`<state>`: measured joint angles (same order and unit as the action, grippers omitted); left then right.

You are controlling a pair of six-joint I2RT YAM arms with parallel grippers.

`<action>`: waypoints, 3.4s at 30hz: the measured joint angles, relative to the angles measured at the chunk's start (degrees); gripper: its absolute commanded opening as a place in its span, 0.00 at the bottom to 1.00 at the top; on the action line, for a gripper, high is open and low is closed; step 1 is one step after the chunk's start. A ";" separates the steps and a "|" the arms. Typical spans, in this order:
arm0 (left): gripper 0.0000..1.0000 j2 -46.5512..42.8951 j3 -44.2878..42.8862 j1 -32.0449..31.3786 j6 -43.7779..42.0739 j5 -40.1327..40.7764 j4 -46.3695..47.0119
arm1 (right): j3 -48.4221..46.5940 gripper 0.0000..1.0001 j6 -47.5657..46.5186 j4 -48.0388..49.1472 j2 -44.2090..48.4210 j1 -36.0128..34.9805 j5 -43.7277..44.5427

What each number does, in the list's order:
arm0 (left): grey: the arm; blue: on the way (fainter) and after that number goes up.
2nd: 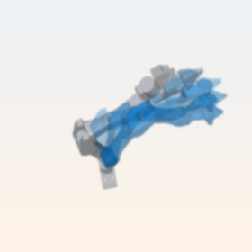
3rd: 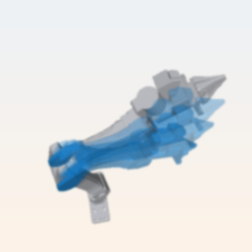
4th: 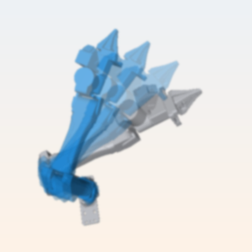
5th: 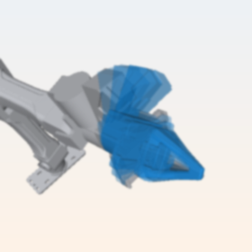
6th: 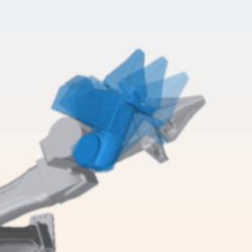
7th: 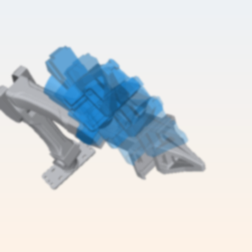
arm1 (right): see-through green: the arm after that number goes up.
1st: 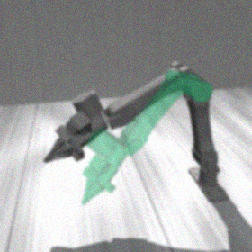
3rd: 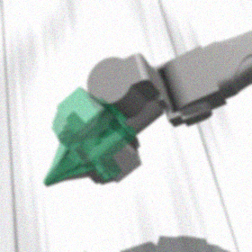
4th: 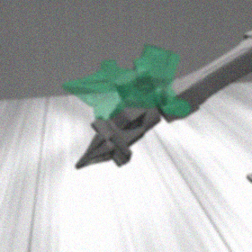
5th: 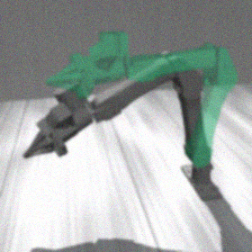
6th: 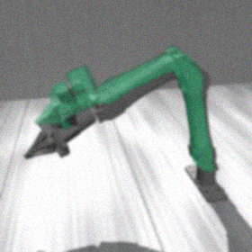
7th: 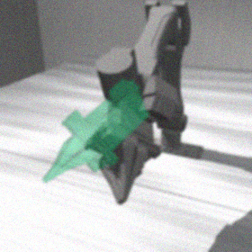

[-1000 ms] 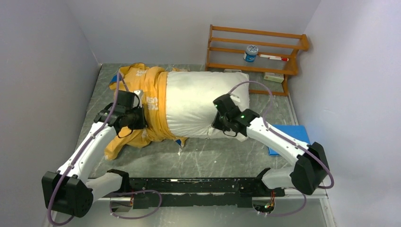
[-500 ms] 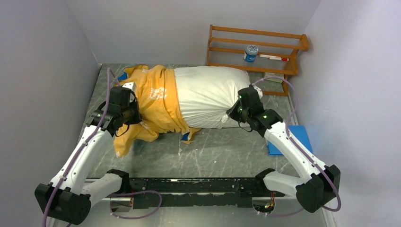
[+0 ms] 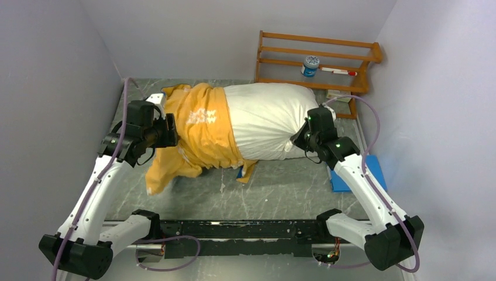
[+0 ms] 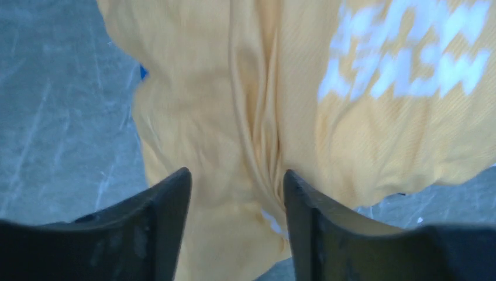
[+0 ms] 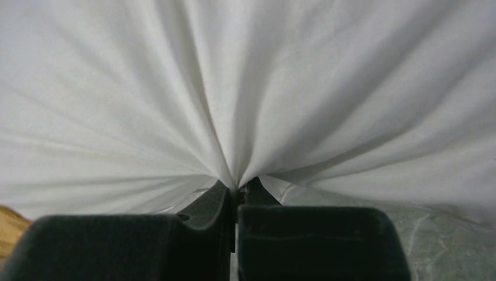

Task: Remove the pillowcase from the pillow
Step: Remove the pillow from the pillowcase.

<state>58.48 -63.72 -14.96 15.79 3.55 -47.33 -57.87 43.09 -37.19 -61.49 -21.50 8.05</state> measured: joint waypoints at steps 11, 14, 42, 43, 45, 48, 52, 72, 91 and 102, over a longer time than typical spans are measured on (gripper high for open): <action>0.81 -1.68 -3.08 -10.47 0.98 -9.75 7.02 | 6.14 0.00 -0.09 -0.31 -2.08 1.75 -5.29; 0.81 -1.16 -1.73 -19.93 3.50 -8.68 8.76 | 5.29 0.00 -0.33 -0.44 -2.82 1.84 -5.55; 0.05 17.03 8.48 -42.73 29.92 34.71 12.74 | 0.63 0.00 -0.94 -4.35 -2.58 1.64 -4.11; 0.05 15.56 8.83 -42.80 31.45 36.02 10.60 | 0.20 0.00 -1.01 -4.48 -2.75 1.64 -3.89; 0.05 12.28 9.09 -42.80 34.49 38.16 5.33 | -1.09 0.00 -1.29 -4.48 -3.45 1.64 -3.61; 0.05 8.15 8.57 -42.75 37.22 40.28 -0.31 | -2.36 0.00 -1.62 -4.26 -4.31 1.73 -3.45; 0.05 4.07 8.02 -42.62 35.50 40.68 -1.84 | -2.58 0.00 -1.90 -3.76 -4.68 1.99 -3.63; 0.97 15.98 -20.13 -17.42 -1.44 15.63 14.99 | 22.69 0.00 -3.37 1.60 9.86 3.87 -9.86; 0.05 33.18 -14.43 -5.51 -8.46 -18.56 25.33 | -1.81 0.71 -12.22 -7.28 5.22 4.24 -21.46; 0.05 15.98 -1.36 -6.71 -8.52 -21.68 31.34 | -30.42 0.80 -14.34 -2.10 -11.10 2.97 -23.19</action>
<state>74.46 -65.08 -21.67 7.27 -18.13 -15.99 -88.29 28.75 -39.29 -72.60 -18.52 -15.14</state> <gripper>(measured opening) 0.068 0.787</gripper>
